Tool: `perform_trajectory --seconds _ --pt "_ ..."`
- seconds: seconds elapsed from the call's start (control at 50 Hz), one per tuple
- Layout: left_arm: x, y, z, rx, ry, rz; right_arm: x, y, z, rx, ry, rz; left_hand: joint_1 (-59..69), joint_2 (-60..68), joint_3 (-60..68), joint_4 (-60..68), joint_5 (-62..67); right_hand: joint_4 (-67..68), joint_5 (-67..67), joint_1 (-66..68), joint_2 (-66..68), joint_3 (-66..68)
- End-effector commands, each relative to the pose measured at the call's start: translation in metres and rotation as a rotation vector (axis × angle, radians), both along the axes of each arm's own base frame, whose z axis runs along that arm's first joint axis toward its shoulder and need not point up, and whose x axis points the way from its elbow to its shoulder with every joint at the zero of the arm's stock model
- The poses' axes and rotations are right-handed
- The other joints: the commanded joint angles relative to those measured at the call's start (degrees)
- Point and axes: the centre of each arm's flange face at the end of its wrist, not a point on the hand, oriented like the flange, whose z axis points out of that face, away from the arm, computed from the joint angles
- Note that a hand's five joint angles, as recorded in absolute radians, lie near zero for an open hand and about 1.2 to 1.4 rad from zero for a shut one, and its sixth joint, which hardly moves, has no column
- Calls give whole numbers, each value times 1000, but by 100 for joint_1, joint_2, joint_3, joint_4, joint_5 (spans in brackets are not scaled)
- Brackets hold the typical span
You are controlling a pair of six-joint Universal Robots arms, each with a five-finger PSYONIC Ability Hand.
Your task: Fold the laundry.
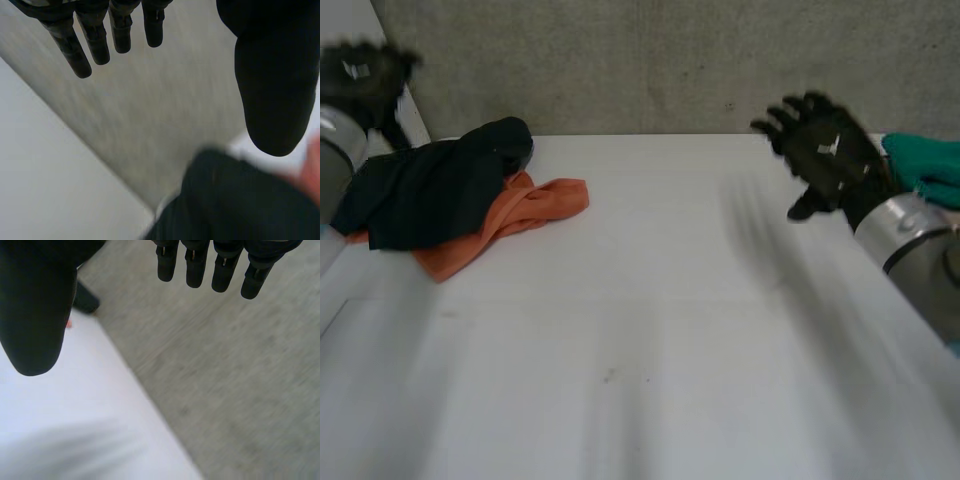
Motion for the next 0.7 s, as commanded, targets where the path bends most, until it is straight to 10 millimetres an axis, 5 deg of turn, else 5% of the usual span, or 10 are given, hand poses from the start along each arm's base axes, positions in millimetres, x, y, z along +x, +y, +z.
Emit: perform_trajectory --seconds 0.02,0.28,0.38,0.42,0.56,0.7 --pt "17 -49 -85 78 -170 -39 -7 19 -40 113 93 -33 124 25 -24 48 -98 -241 -302 -374 -201 -217" --pt "20 -89 -149 60 -146 -148 -16 34 -67 201 134 -43 292 193 144 216 70 -241 -302 -374 -201 -217" --pt "15 -102 -163 47 -109 -190 -16 34 -67 199 136 -46 1382 1283 1235 1306 1160 -241 -302 -374 -201 -217" --pt "14 -104 -165 44 -95 -193 -16 34 -67 200 136 -47 1870 1771 1723 1794 1648 -241 -302 -374 -201 -217" --pt "13 -112 -167 34 -40 -162 -16 35 -68 204 136 -49 6913 6814 6766 6837 6691 -241 -302 -374 -201 -217" --pt "10 -110 -145 -7 -4 -114 -17 35 -69 209 136 -51 6917 6818 6770 6841 6695 -241 -302 -374 -201 -217"
